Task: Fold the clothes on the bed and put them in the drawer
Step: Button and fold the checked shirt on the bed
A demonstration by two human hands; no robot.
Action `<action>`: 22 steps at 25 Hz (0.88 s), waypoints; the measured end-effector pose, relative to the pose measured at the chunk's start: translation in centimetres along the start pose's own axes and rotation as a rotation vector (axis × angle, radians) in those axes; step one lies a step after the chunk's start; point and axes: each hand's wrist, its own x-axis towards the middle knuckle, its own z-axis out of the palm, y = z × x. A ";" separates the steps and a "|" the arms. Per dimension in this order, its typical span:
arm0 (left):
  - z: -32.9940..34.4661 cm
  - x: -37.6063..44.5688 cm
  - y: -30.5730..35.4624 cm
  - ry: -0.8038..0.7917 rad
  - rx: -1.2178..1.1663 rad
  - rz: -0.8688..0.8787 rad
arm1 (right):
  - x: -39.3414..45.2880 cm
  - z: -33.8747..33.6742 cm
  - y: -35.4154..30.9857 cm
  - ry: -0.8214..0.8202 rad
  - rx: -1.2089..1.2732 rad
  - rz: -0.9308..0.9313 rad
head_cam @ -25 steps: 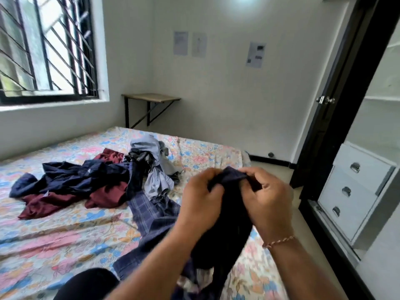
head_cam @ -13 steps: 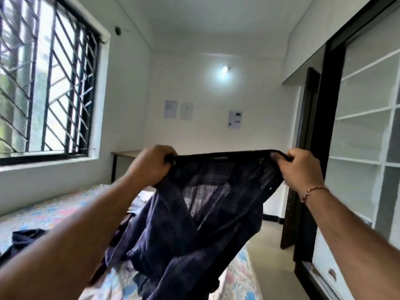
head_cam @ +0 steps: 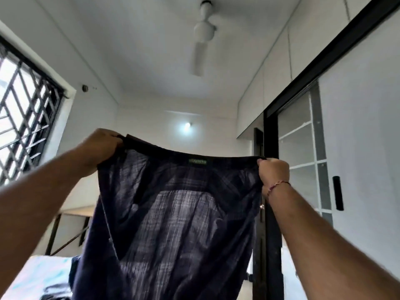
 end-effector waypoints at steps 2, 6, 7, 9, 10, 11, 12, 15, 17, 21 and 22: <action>-1.9 -0.1 3.1 -0.078 0.055 0.094 | 0.8 -2.3 -2.9 0.092 -0.140 -0.198; -4.7 -2.4 6.1 -0.243 0.038 0.191 | 1.6 -6.6 -5.4 0.063 -0.284 -0.375; -4.7 -2.7 5.2 -0.249 0.020 0.186 | 1.3 -7.0 -4.8 0.028 -0.272 -0.386; -3.6 -3.2 0.9 -0.262 0.028 0.141 | -0.6 -6.4 -1.5 -0.047 -0.266 -0.376; -2.6 -3.4 -2.4 -0.270 0.062 0.088 | -1.7 -5.4 1.3 -0.089 -0.291 -0.345; -1.4 -3.7 -6.4 -0.273 0.113 0.027 | -2.9 -4.0 4.9 -0.136 -0.340 -0.300; 0.2 -4.0 -10.5 -0.265 0.168 -0.044 | -4.2 -2.4 8.8 -0.188 -0.405 -0.239; 5.9 -7.8 -22.6 -0.232 0.285 -0.253 | -9.9 1.7 20.9 -0.375 -0.521 -0.018; 9.6 -13.3 -28.2 -0.211 0.315 -0.360 | -15.5 3.3 27.7 -0.456 -0.465 0.107; 14.8 -29.6 -35.3 -0.177 0.273 -0.480 | -30.7 1.7 37.4 -0.473 -0.206 0.511; 15.4 -33.8 -36.4 -0.171 0.252 -0.565 | -35.1 0.4 38.9 -0.443 -0.171 0.600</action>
